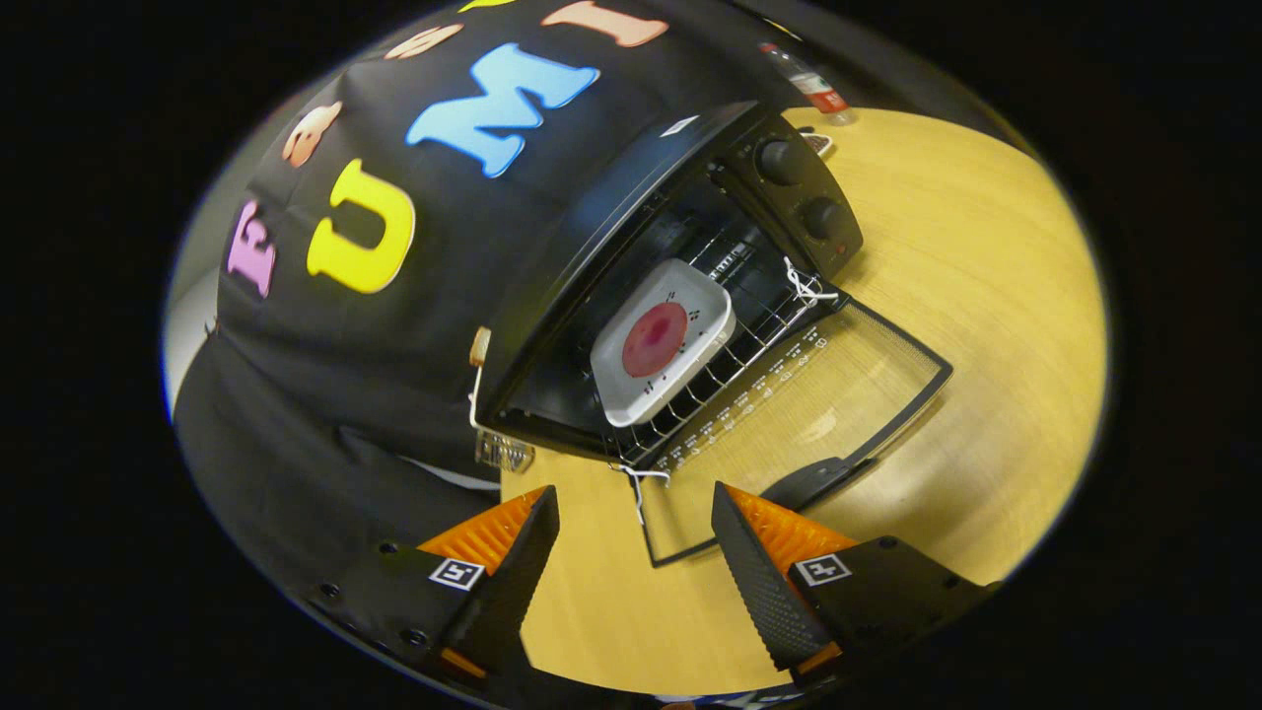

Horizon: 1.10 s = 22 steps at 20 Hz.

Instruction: Open the toaster oven, put the food inside, and close the toaster oven door.

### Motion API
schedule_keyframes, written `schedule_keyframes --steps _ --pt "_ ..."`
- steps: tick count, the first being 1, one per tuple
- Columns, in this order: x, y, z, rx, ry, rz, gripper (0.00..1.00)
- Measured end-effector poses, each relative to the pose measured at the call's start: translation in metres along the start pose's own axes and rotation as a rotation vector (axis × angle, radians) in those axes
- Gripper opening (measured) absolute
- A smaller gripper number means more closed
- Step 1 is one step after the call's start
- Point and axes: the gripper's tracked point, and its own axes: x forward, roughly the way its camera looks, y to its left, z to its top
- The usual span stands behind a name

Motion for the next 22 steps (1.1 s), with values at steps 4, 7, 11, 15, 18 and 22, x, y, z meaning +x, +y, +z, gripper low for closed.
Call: schedule_keyframes --steps 4,7,11,15,18,22 --pt "-0.010 -0.028 -0.015 -0.185 0.039 -0.055 0.98" --pt "-0.013 -0.053 -0.022 -0.323 0.083 -0.115 0.98" --pt "-0.009 -0.091 -0.029 -0.466 0.125 -0.222 0.98" --pt "0.000 -0.115 -0.038 -0.554 0.165 -0.292 0.98" --pt "0.011 -0.118 -0.045 -0.560 0.170 -0.306 0.98" --pt "0.025 -0.114 -0.048 -0.543 0.165 -0.308 0.98"
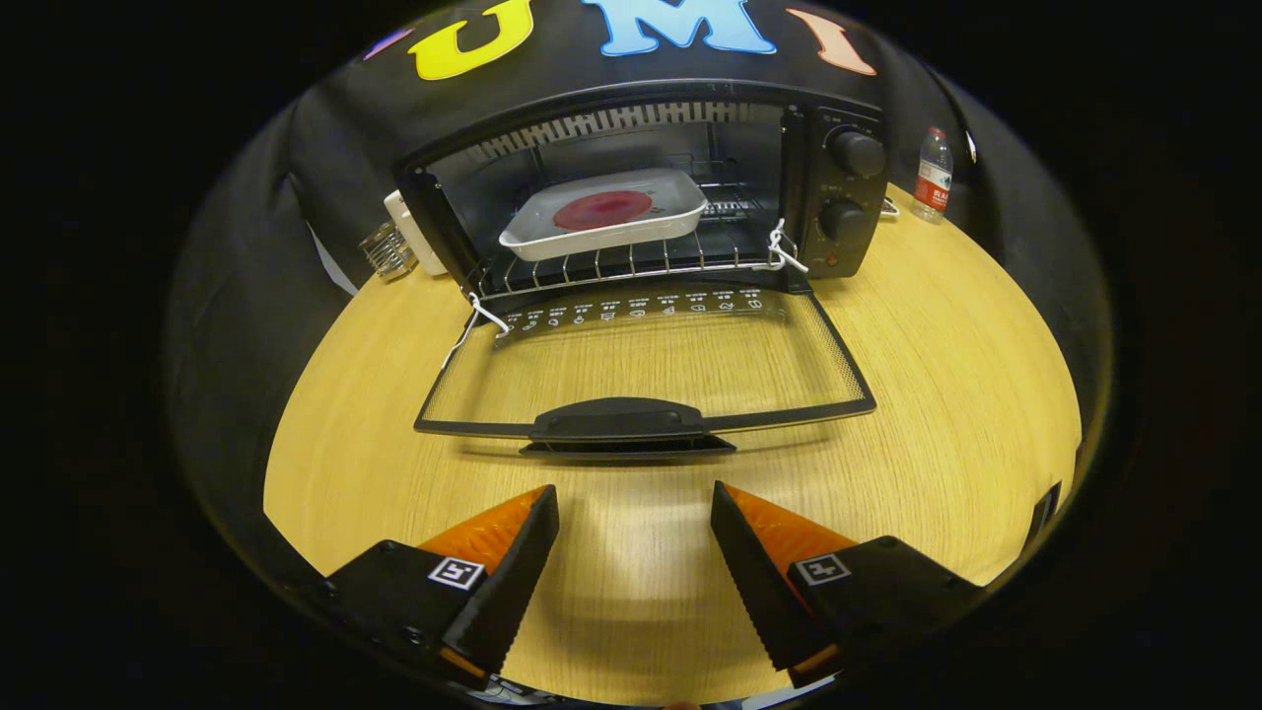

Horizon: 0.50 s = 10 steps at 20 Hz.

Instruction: Open the toaster oven, put the food inside, and close the toaster oven door.

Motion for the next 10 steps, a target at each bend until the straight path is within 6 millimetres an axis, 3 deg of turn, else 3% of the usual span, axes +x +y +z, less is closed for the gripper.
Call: schedule_keyframes --steps 4,10 --pt "0.011 0.004 0.010 0.034 -0.017 -0.007 0.98" --pt "0.010 0.004 0.012 0.008 -0.029 -0.030 0.97"
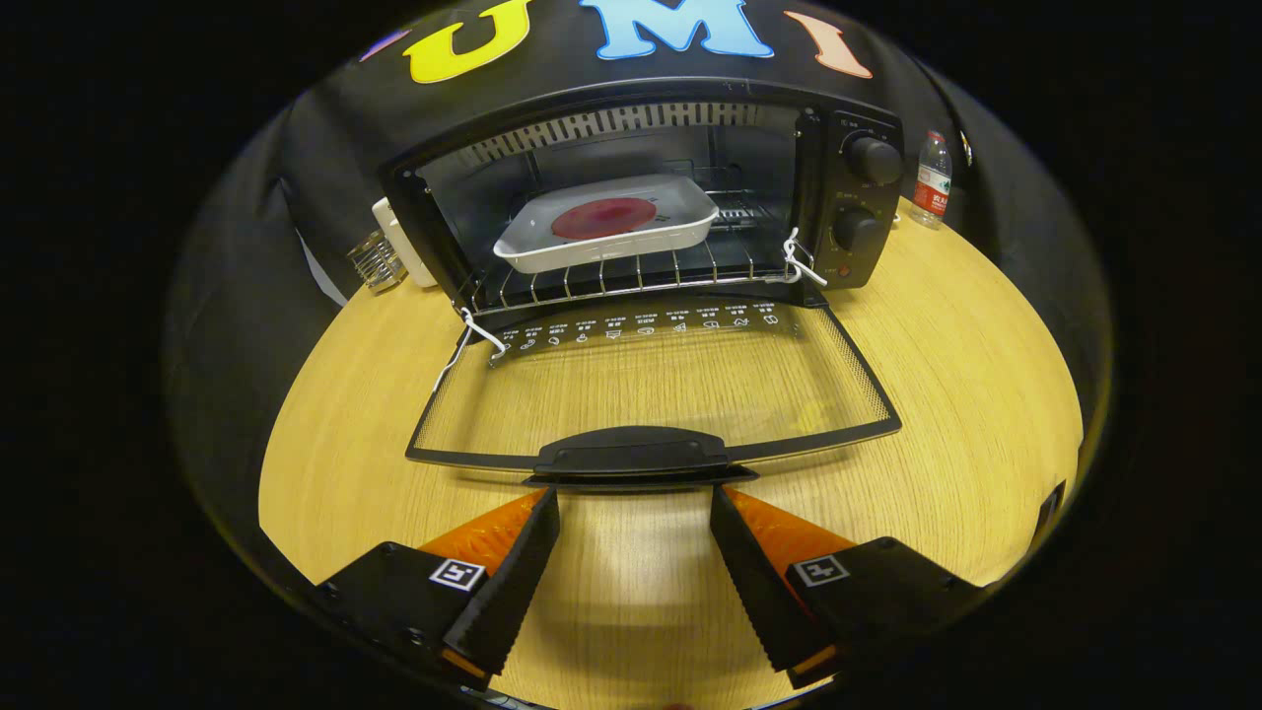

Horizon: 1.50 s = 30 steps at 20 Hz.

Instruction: Open the toaster oven, put the food inside, and close the toaster oven door.

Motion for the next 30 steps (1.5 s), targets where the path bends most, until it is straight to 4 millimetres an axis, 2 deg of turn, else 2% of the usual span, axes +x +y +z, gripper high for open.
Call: schedule_keyframes --steps 6,12,15,17,19,21,24,27,28,30 --pt "-0.015 0.002 0.009 0.029 -0.024 0.024 0.97" --pt "-0.047 0.010 0.023 0.054 -0.092 0.067 0.97" --pt "-0.063 0.016 0.040 0.071 -0.156 0.098 0.97" --pt "-0.077 0.018 0.064 0.079 -0.241 0.122 0.97" --pt "-0.090 0.011 0.085 0.103 -0.285 0.116 0.95" --pt "-0.091 -0.005 0.110 0.117 -0.331 0.119 0.98" --pt "-0.099 -0.012 0.136 0.095 -0.407 0.137 0.98" --pt "-0.122 -0.027 0.147 -0.004 -0.502 0.122 0.98" --pt "-0.127 -0.035 0.147 -0.047 -0.527 0.106 0.98" --pt "-0.151 -0.057 0.150 -0.137 -0.596 0.056 0.98"
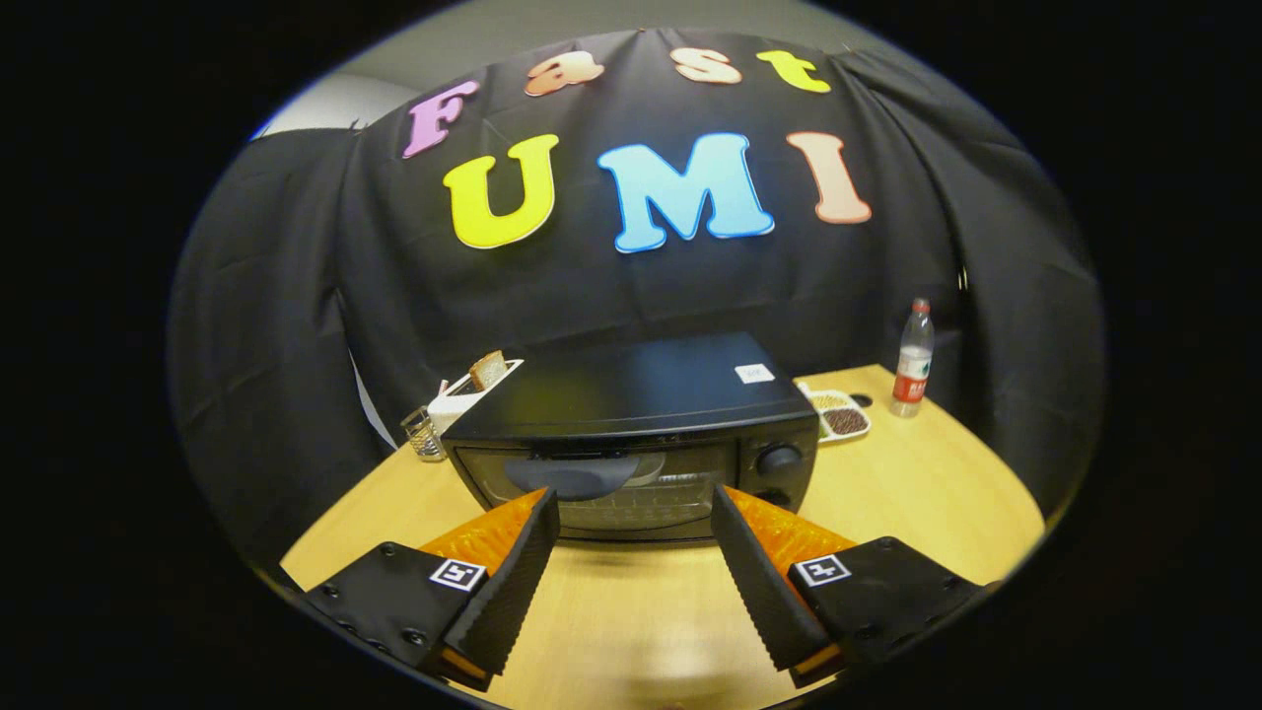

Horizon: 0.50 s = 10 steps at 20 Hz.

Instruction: Open the toaster oven, put the food inside, and close the toaster oven door.

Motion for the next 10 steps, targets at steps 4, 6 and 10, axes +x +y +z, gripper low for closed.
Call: schedule_keyframes --steps 4,6,10 --pt "-0.050 -0.043 0.028 -0.191 -0.135 -0.080 0.98" --pt "-0.073 -0.062 0.039 -0.222 -0.170 -0.112 0.98" --pt "-0.121 -0.079 0.071 -0.218 -0.254 -0.156 0.97"
